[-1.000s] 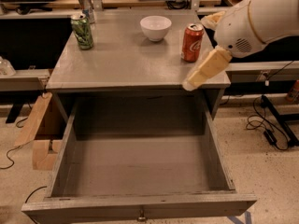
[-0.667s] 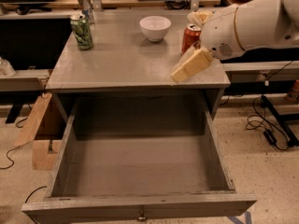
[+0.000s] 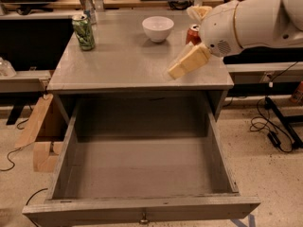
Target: Place green can into top drawer
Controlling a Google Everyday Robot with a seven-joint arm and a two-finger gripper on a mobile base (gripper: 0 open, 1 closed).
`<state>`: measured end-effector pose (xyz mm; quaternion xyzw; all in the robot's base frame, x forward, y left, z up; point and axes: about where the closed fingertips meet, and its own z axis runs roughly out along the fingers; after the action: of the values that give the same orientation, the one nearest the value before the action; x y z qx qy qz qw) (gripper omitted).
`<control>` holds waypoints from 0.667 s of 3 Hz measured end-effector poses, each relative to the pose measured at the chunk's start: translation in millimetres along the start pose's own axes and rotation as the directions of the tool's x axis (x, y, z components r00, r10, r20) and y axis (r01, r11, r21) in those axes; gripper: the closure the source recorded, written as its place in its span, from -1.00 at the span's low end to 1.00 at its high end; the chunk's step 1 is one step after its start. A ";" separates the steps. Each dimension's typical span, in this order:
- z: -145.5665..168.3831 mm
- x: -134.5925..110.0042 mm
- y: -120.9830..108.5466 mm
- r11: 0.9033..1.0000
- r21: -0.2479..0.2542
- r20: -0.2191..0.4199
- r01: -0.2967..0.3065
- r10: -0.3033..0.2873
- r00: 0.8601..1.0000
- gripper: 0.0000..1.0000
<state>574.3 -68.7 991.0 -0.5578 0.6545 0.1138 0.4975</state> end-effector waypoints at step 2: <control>50.9 -11.5 -37.1 1.000 0.006 0.092 -0.006 0.005 0.996 -1.00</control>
Offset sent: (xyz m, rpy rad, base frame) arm 0.1405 0.0654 -0.0089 0.2058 -0.0588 0.0615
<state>631.0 -38.8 990.6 -0.5486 0.6328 0.1387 0.5286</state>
